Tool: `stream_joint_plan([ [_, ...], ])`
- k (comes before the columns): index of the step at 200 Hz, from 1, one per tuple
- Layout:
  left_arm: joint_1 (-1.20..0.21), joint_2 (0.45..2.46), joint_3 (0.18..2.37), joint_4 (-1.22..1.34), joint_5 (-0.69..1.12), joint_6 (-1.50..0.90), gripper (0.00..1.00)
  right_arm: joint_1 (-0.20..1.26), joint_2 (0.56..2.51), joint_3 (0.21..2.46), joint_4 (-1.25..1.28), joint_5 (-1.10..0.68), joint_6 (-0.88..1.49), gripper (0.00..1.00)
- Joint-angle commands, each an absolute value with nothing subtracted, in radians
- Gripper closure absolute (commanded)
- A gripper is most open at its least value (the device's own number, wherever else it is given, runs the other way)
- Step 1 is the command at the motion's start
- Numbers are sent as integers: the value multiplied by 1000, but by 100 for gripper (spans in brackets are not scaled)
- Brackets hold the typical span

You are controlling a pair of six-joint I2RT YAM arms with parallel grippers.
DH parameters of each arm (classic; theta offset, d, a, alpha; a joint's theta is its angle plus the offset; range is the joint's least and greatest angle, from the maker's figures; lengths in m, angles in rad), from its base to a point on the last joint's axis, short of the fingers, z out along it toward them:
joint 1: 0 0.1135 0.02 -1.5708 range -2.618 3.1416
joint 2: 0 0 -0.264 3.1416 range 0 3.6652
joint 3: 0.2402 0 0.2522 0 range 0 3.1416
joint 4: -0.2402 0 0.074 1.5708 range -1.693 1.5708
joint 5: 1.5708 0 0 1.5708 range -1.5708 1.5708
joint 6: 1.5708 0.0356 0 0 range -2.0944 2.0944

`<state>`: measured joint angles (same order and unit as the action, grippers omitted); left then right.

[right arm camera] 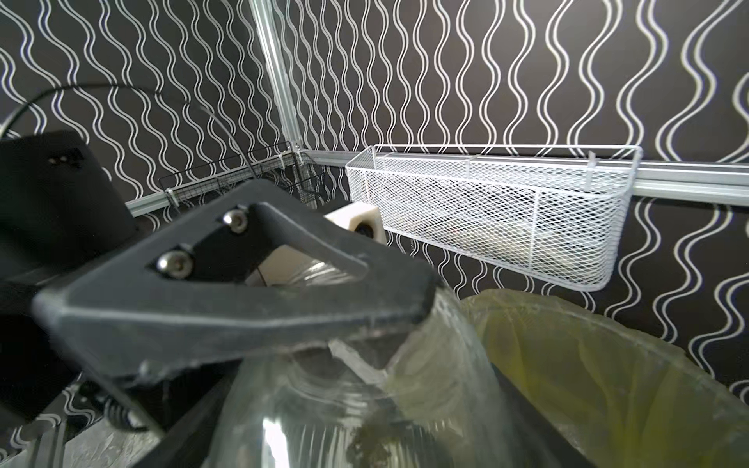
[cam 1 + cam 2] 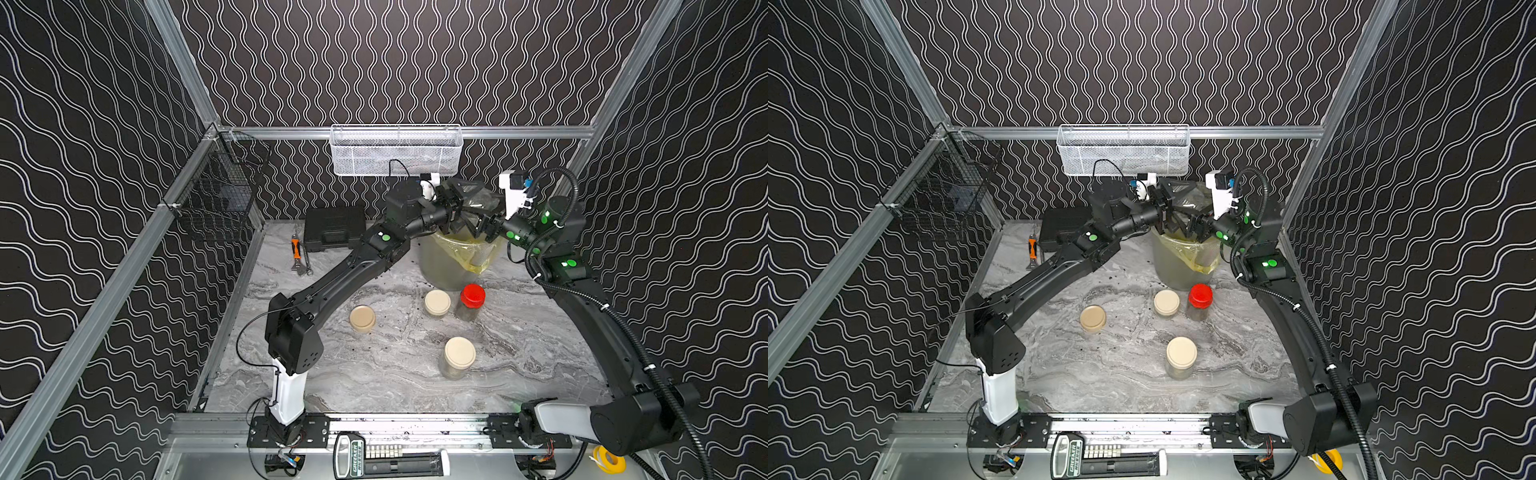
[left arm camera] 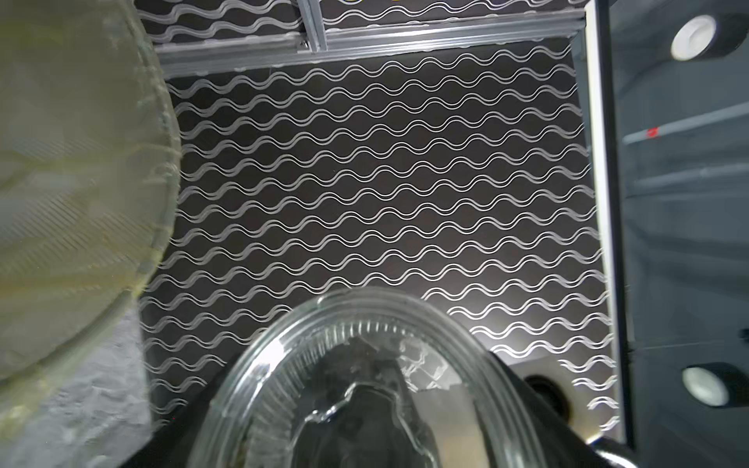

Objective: Empty moldy tea leaves from jars
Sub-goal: Pour the moldy tea leaves from the jar into the trash bin.

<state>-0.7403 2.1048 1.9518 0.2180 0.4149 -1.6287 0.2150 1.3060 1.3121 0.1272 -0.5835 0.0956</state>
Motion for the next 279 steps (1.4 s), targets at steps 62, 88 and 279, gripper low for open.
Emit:
stream_joint_plan([
  [62,-746,2096,1908,417,369,-1999,55,216,1282,1230,498,-355,50,98],
  [88,-747,2086,1891,444,361,-2030,54,216,1305,1250,510,-408,53,100],
  [279,-600,1684,1521,119,200,-1155,1,211,1777,2120,-870,-265,-110,100],
])
